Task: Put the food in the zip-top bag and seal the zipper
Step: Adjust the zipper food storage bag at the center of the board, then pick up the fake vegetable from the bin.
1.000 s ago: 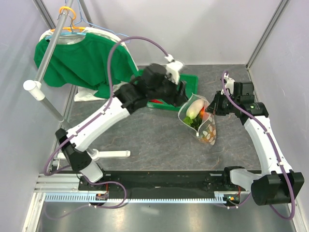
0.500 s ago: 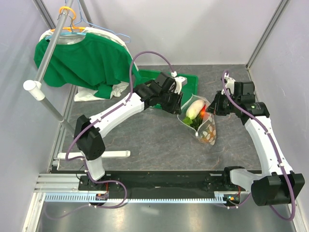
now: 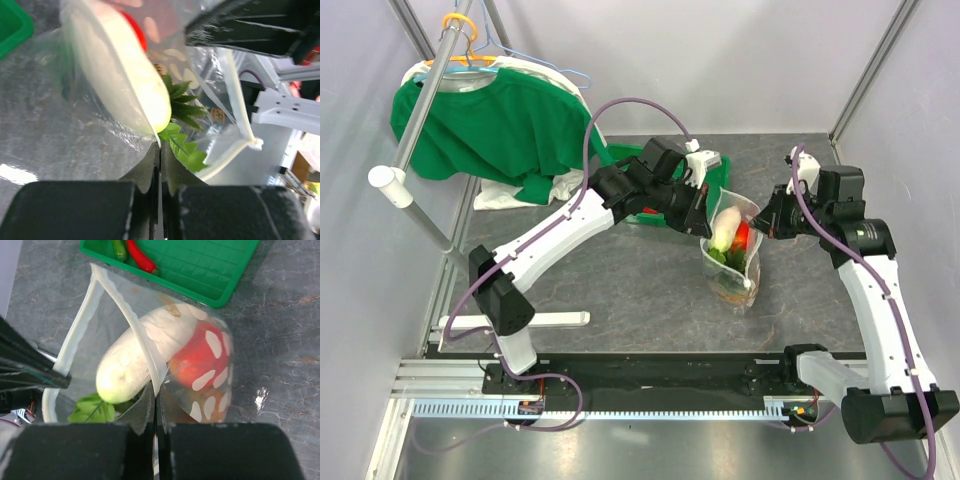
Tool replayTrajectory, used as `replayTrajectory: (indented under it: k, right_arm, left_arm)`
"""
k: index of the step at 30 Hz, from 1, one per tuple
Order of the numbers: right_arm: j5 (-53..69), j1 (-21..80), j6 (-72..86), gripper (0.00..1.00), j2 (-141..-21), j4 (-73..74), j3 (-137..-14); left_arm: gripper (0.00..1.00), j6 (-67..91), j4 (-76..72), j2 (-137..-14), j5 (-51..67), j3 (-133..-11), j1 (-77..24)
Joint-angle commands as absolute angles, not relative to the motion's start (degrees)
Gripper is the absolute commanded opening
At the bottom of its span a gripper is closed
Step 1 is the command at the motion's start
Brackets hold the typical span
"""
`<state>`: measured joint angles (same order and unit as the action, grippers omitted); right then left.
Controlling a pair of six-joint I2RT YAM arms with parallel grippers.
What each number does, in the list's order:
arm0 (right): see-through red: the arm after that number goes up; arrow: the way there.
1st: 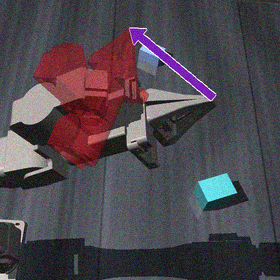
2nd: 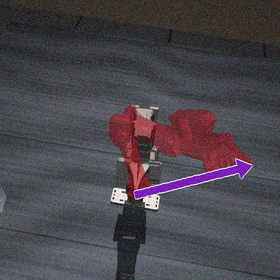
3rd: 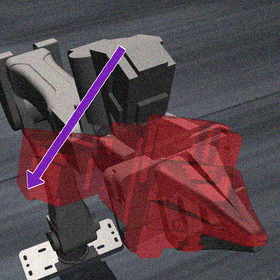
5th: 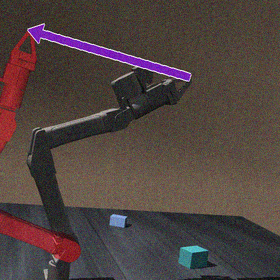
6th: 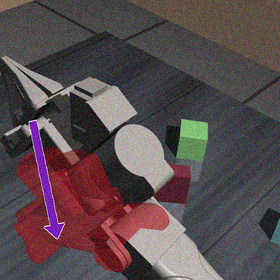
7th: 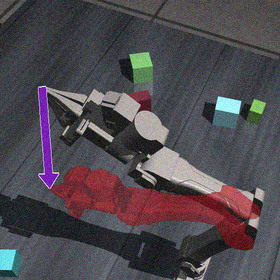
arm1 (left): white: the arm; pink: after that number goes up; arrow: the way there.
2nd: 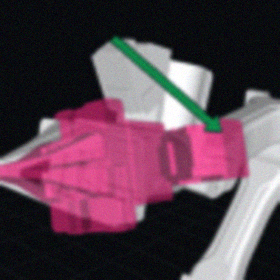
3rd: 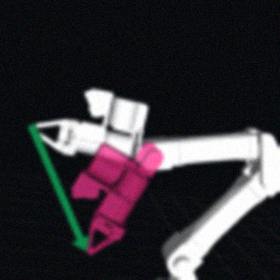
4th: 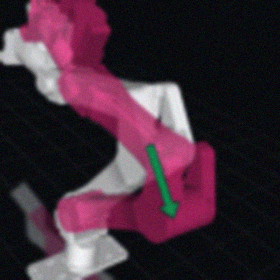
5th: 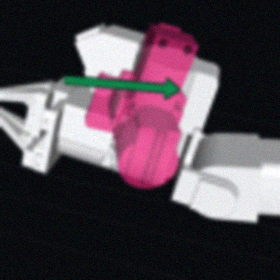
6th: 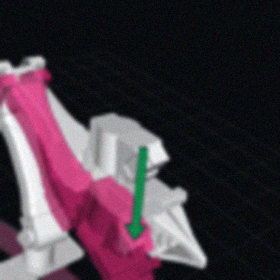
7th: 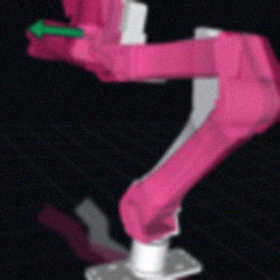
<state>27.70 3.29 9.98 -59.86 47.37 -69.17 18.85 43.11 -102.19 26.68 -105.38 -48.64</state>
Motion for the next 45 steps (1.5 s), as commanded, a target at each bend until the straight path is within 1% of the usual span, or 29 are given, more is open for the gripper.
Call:
replayTrajectory:
  k: [1, 6, 7, 8, 10, 13, 14, 15, 16, 17, 19, 20, 23, 27, 28, 30, 32, 35, 39, 43, 45]
  right_arm:
    - [28.65, 3.52, 8.35, 0.0, -62.83, 45.36, -67.52]
    - [26.55, 3.52, 7.74, 0.0, -65.56, 42.1, -64.16]
    - [26.11, 3.6, 7.21, 0.0, -66.18, 42.27, -64.16]
    - [25.67, 3.6, 6.6, 0.0, -66.36, 42.54, -64.25]
    - [23.91, 3.6, 5.8, 0.0, -66.18, 42.71, -63.99]
    - [23.64, 3.6, 5.36, 0.0, -65.92, 42.63, -63.46]
    - [23.56, 3.69, 5.36, 0.0, -65.92, 42.54, -63.46]
    - [22.95, 3.6, 5.27, 0.0, -66.0, 42.63, -63.54]
    - [22.68, 3.6, 5.27, 0.0, -66.01, 42.63, -63.72]
    - [22.41, 3.6, 5.1, 0.0, -66.09, 42.54, -63.72]
    - [22.06, 3.6, 5.01, 0.0, -66.27, 42.63, -64.16]
    - [22.06, 3.6, 5.1, 0.0, -66.44, 42.63, -64.42]
    - [22.32, 3.52, 5.18, 0.0, -66.53, 42.54, -64.77]
    - [22.68, 3.52, 5.54, 0.0, -66.44, 42.63, -65.04]
    - [22.76, 3.52, 5.62, 0.0, -66.27, 42.71, -65.04]
    - [22.76, 3.52, 5.89, 0.0, -65.92, 42.63, -65.13]
    - [22.94, 3.52, 6.06, 0.0, -65.66, 42.37, -64.87]
    - [23.03, 3.6, 7.12, 0.0, -65.22, 41.66, -63.9]
    - [23.47, 3.6, 7.65, 0.0, -64.78, 41.57, -63.55]
    - [23.99, 3.52, 8.17, 0.0, -64.42, 41.31, -63.37]
    - [24.0, 3.52, 8.26, 0.0, -64.42, 41.31, -63.28]
  left_arm:
    - [0.02, 22.94, 42.02, -101.51, 31.55, -106.52, -49.39]
    - [0.03, 20.75, 41.31, -103.53, 29.01, -106.61, -50.01]
    - [0.04, 20.57, 41.22, -103.71, 28.22, -106.18, -49.57]
    - [0.11, 20.74, 41.22, -103.54, 27.34, -105.65, -48.87]
    - [0.14, 21.18, 41.05, -103.71, 28.12, -104.42, -46.41]
    - [0.26, 19.61, 41.13, -103.19, 31.37, -104.32, -43.16]
    - [0.34, 18.12, 41.05, -102.66, 31.99, -104.85, -42.28]
    - [0.39, 15.15, 40.96, -101.35, 31.12, -105.9, -40.45]
    - [0.53, 13.9, 40.78, -100.73, 29.72, -106.52, -39.39]
    - [0.58, 10.67, 40.17, -100.2, 25.79, -107.48, -37.72]
    - [0.65, 7.92, 40.87, -100.02, 18.06, -109.41, -36.66]
    - [0.65, 5.73, 41.04, -100.19, 12.62, -110.73, -35.17]
    - [0.63, 2.65, 41.04, -102.03, 7.06, -111.18, -32.53]
    - [0.55, 5.0, 42.54, -106.69, 3.35, -110.31, -29.89]
    - [0.54, 5.71, 42.54, -107.92, 2.64, -110.04, -29.53]
    - [0.54, 8.6, 41.84, -111.08, 2.2, -109.95, -28.83]
    - [0.53, 12.02, 40.96, -115.28, -1.22, -112.04, -28.65]
    - [0.51, 14.66, 38.85, -118.99, -3.77, -113.99, -28.65]
    - [0.5, 16.78, 38.67, -125.84, -8.95, -116.72, -28.65]
    - [0.49, 18.72, 38.58, -129.54, -15.54, -117.16, -28.48]
    - [0.49, 19.07, 39.02, -131.3, -15.99, -118.12, -28.13]
